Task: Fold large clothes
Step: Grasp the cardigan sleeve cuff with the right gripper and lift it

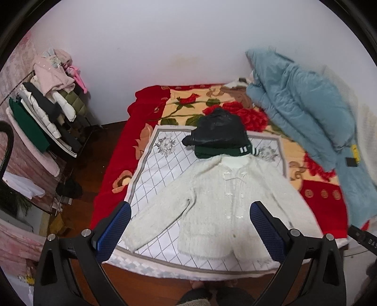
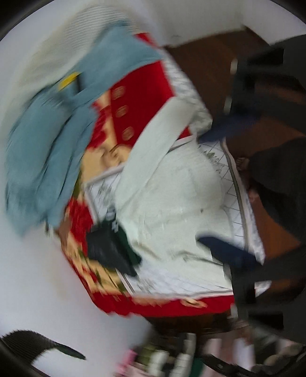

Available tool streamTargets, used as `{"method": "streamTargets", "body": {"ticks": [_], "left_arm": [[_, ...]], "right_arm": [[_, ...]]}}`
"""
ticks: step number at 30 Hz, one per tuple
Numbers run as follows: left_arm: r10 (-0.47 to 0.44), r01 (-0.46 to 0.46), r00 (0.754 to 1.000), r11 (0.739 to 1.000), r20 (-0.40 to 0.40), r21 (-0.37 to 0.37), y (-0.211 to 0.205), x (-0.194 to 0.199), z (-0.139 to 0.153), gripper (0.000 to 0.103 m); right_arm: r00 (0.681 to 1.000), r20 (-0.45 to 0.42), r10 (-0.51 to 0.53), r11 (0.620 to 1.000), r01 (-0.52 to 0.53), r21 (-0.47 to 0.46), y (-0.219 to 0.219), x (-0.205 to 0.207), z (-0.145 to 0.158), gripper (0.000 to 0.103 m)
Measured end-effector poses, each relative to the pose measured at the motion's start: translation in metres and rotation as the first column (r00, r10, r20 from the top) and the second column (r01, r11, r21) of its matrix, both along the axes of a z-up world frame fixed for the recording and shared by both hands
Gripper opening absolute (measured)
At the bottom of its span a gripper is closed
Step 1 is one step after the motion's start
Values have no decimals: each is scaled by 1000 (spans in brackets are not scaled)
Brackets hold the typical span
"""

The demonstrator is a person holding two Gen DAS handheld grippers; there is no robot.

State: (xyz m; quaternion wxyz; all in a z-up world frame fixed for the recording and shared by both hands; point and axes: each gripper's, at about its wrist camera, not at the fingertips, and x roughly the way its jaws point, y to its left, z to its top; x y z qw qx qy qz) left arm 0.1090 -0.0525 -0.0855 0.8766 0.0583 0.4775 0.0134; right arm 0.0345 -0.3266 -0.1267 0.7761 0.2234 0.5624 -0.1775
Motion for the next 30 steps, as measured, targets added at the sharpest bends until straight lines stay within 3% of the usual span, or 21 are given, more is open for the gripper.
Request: {"method": "streamTargets", "body": {"ticks": [3, 6, 12, 18, 21, 22, 23, 24, 25, 26, 28, 30], "left_arm": [[7, -6, 999, 1000, -51, 23, -22, 23, -51, 103], [4, 0, 994, 999, -109, 42, -48, 35, -106, 103], [-9, 34, 967, 995, -254, 95, -121, 59, -223, 103], [-81, 130, 937, 984, -339, 126, -200, 73, -337, 103], [-110, 174, 925, 974, -364, 147, -228, 80, -380, 103], [-119, 187, 918, 971, -379, 148, -237, 82, -391, 103], [-126, 196, 913, 970, -388, 146, -246, 84, -401, 103], [-133, 204, 909, 968, -395, 144, -253, 86, -408, 103], [-144, 213, 907, 968, -395, 135, -259, 86, -412, 103], [-156, 221, 908, 967, -390, 128, -265, 86, -414, 103], [-172, 236, 907, 963, -385, 127, -275, 84, -418, 103], [-174, 238, 903, 964, -393, 120, -284, 87, -424, 103]], "right_arm": [[982, -39, -187, 981, 188, 45, -57, -16, -71, 62], [941, -93, -325, 935, 335, 120, -112, -33, -149, 63], [846, -231, -481, 799, 531, 282, -200, -62, -329, 65], [736, -294, -610, 617, 674, 407, -245, -76, -490, 65], [633, -311, -709, 458, 749, 479, -258, -91, -550, 64], [592, -276, -757, 412, 761, 500, -262, -98, -556, 52], [561, -227, -796, 395, 766, 508, -264, -104, -553, 37], [542, -170, -823, 405, 770, 493, -266, -108, -545, 30], [542, -95, -835, 442, 763, 472, -268, -110, -532, 21], [548, -47, -835, 465, 749, 471, -267, -111, -524, 21], [584, 29, -811, 525, 705, 476, -266, -108, -514, 21], [637, 40, -770, 577, 667, 472, -268, -98, -518, 22]]}}
